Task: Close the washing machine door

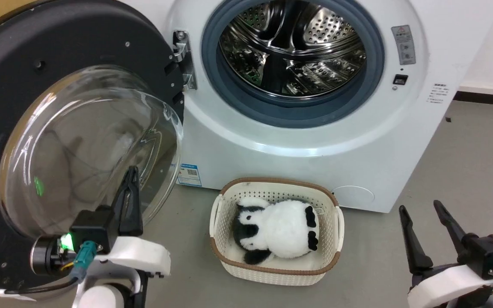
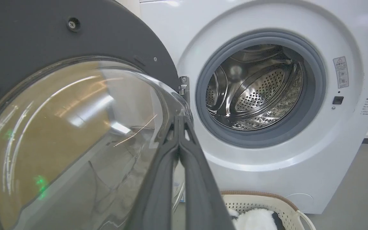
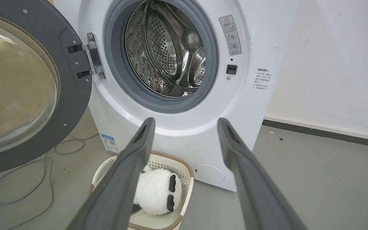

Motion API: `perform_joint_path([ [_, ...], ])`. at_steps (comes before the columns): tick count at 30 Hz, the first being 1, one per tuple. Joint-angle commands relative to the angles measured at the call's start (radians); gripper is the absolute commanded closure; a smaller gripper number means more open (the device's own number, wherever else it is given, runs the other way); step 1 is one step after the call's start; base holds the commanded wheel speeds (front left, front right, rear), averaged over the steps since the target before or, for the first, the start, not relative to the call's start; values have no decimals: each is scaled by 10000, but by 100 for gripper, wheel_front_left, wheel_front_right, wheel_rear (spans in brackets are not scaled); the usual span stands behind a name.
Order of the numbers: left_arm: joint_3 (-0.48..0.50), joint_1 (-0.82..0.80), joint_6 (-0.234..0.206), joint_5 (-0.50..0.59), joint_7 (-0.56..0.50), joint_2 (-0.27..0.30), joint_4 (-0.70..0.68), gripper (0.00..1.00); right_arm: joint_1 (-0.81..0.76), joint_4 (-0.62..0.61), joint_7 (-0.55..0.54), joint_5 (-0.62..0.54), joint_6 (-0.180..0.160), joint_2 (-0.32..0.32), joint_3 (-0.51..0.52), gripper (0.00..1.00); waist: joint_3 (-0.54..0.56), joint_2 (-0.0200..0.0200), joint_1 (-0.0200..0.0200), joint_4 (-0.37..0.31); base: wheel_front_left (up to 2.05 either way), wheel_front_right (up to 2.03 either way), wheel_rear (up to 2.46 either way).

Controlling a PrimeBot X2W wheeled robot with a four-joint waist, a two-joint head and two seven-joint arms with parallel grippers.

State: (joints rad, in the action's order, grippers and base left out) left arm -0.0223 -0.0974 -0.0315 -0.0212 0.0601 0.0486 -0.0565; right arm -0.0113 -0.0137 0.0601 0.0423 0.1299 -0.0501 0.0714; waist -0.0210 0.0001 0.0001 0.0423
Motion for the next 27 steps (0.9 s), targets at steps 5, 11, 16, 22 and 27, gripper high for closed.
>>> perform_joint_path([
  [5, 51, -485, 82, -176, 183, 7, -379, 100, 234, -128, 183, 150, 2, 0, 196, 0, -107, -1, -1, 399, 0, 0, 0],
  [11, 209, -783, 84, -419, 309, 7, -689, 100, 332, -191, 309, 185, 3, 0, 354, 0, -194, -1, -1, 906, 0, 0, 0],
  [16, 442, -965, 73, -566, 413, 7, -888, 100, 392, -252, 413, 208, 3, 0, 471, 0, -244, -1, -1, 1397, 0, 0, 0],
  [22, 702, -1078, 42, -677, 517, 7, -1075, 100, 453, -308, 517, 211, 3, 0, 549, 0, -326, -1, -1, 1865, 0, 0, 0],
  [27, 1068, -1070, -40, -768, 622, 8, -1350, 100, 650, -312, 622, 171, 4, 0, 424, 0, -511, -1, -1, 2151, 0, 0, 0],
])
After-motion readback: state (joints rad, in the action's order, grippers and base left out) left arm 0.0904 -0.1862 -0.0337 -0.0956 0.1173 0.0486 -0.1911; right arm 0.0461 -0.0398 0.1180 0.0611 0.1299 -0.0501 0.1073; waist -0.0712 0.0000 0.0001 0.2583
